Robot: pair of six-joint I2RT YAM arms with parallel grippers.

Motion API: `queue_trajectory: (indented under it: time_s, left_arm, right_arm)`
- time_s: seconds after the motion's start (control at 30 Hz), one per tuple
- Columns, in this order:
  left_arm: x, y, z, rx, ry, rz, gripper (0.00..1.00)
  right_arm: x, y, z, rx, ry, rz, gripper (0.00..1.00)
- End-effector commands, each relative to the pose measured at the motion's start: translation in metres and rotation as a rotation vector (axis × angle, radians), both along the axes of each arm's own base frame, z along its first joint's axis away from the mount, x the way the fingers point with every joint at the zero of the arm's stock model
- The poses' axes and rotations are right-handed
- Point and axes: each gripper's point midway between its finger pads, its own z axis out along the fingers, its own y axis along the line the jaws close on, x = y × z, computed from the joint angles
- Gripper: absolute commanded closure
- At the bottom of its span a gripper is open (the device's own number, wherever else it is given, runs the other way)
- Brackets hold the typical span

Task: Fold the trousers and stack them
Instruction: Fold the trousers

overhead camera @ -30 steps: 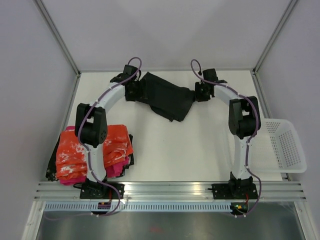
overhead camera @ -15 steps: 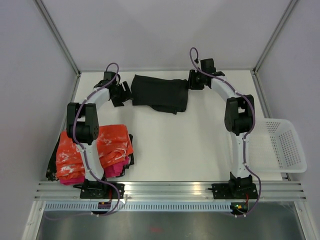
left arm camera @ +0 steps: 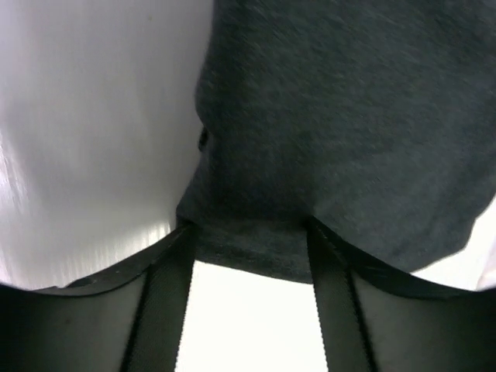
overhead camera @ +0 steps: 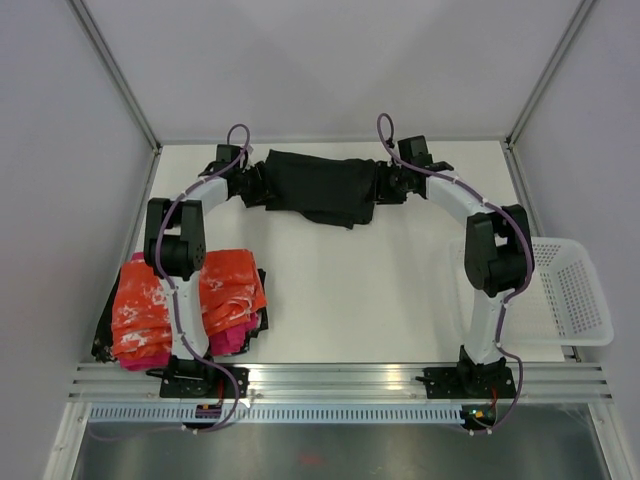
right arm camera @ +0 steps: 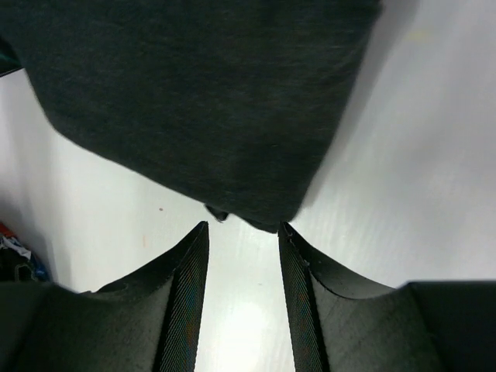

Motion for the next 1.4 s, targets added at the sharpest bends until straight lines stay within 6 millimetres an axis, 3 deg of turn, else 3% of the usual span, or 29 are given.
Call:
queue_trajectory:
  time_s: [0.0,0.07,0.1,0.17,0.27,0.37,0.53,0.67,0.7,0.8,0.83,1.0,1.13,1.23,1.37]
  left_arm:
    - [0.021,0.012,0.008,0.049,-0.064,-0.011,0.41]
    - [0.026,0.016,0.017,0.040,-0.083,-0.014,0.61]
    - [0.025,0.016,0.020,0.028,-0.076,-0.018,0.80]
    - [0.029,0.016,0.044,-0.021,-0.085,-0.027,0.97]
    - [0.020,0.025,0.077,-0.099,-0.012,0.018,0.98]
    - [0.005,0.018,0.105,-0.189,0.027,0.013,0.98]
    - [-0.006,0.014,0.125,-0.214,0.008,0.004,0.98]
    - [-0.004,0.015,0.120,-0.206,0.009,0.004,0.98]
    - [-0.004,0.015,0.118,-0.202,0.011,0.003,0.98]
    - [-0.004,0.017,0.118,-0.191,0.014,0.009,0.98]
    - [-0.004,0.019,0.116,-0.178,0.018,0.018,0.98]
    - [-0.006,0.047,0.104,-0.008,0.021,0.087,0.98]
    - [-0.011,0.043,0.103,-0.025,0.035,0.071,0.98]
    - [-0.020,0.039,0.102,-0.050,0.050,0.062,0.98]
    - [-0.027,0.048,0.083,0.006,0.067,0.075,0.98]
  right_arm:
    - [-0.001,0.030,0.019,0.051,-0.045,0.036,0.52]
    - [-0.002,0.043,0.017,0.051,-0.047,0.047,0.52]
    - [-0.002,0.047,0.010,0.051,-0.031,0.045,0.52]
    - [-0.002,0.055,0.005,0.044,-0.024,0.043,0.51]
    - [-0.001,0.056,-0.006,0.052,-0.003,0.006,0.50]
    - [0.002,0.061,-0.007,0.083,-0.012,-0.013,0.49]
    - [0.007,0.070,-0.018,0.063,-0.024,0.010,0.49]
    - [0.012,0.063,-0.039,-0.031,-0.023,0.007,0.49]
    - [0.012,0.052,-0.055,-0.100,0.003,-0.015,0.49]
    - [0.018,0.030,-0.068,-0.227,0.013,-0.066,0.49]
    - [0.024,0.015,-0.068,-0.279,-0.003,-0.113,0.49]
    - [0.046,-0.021,-0.072,-0.294,-0.016,-0.197,0.49]
    - [0.062,-0.051,-0.083,-0.278,0.015,-0.243,0.51]
    - [0.074,-0.051,-0.073,-0.269,-0.011,-0.220,0.52]
    - [0.078,-0.026,-0.028,-0.146,-0.080,-0.148,0.51]
